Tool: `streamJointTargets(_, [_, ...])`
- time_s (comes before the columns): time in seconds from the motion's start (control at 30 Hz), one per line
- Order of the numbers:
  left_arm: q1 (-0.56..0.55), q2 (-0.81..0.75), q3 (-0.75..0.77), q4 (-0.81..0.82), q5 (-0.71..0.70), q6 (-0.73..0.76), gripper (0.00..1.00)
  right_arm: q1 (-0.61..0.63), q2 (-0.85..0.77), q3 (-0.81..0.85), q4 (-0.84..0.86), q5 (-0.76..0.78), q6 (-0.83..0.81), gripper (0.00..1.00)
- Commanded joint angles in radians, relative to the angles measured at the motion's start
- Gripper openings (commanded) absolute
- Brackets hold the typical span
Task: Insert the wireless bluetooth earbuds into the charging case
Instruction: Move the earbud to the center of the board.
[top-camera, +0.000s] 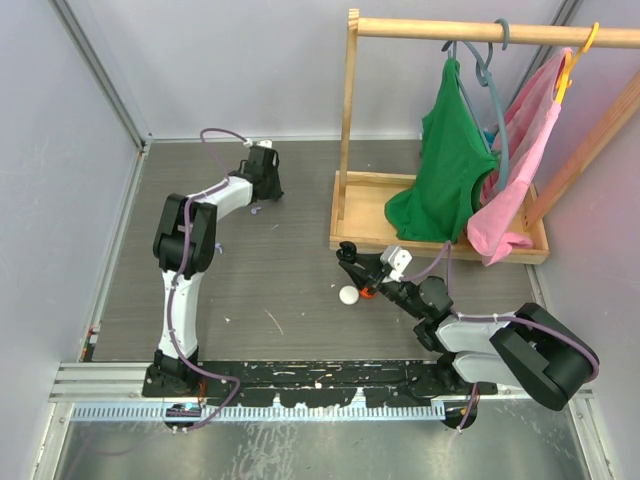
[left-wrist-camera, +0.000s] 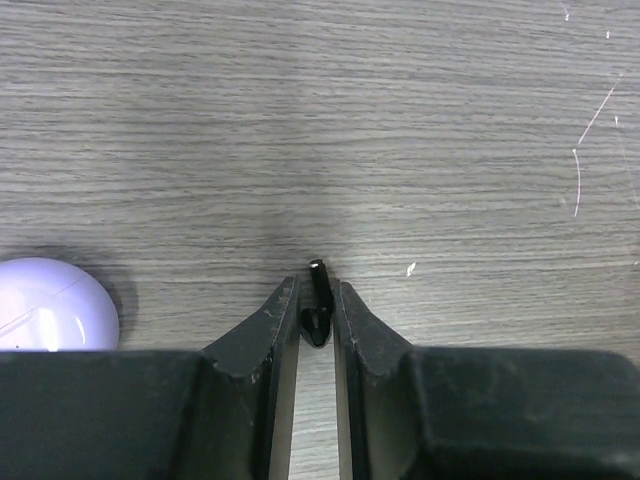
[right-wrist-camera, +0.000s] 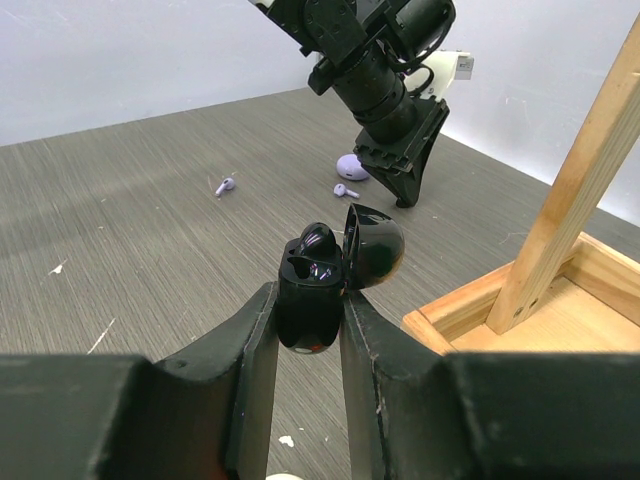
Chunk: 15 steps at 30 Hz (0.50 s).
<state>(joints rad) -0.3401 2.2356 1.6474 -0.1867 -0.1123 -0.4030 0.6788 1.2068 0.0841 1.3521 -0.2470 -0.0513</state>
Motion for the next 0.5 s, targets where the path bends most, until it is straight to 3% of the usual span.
streamJointTargets(0.0, [0.001,-0.021,0.0,-0.04,0.076,0.044,0.17,0.003,-0.011,0.013,0.031,-0.004,-0.019,0.01])
streamJointTargets(0.47, [-0.079,-0.31,-0.275,-0.186,0.153,0.125,0.13,0.004,-0.026,0.017,0.016,-0.01,-0.014,0.01])
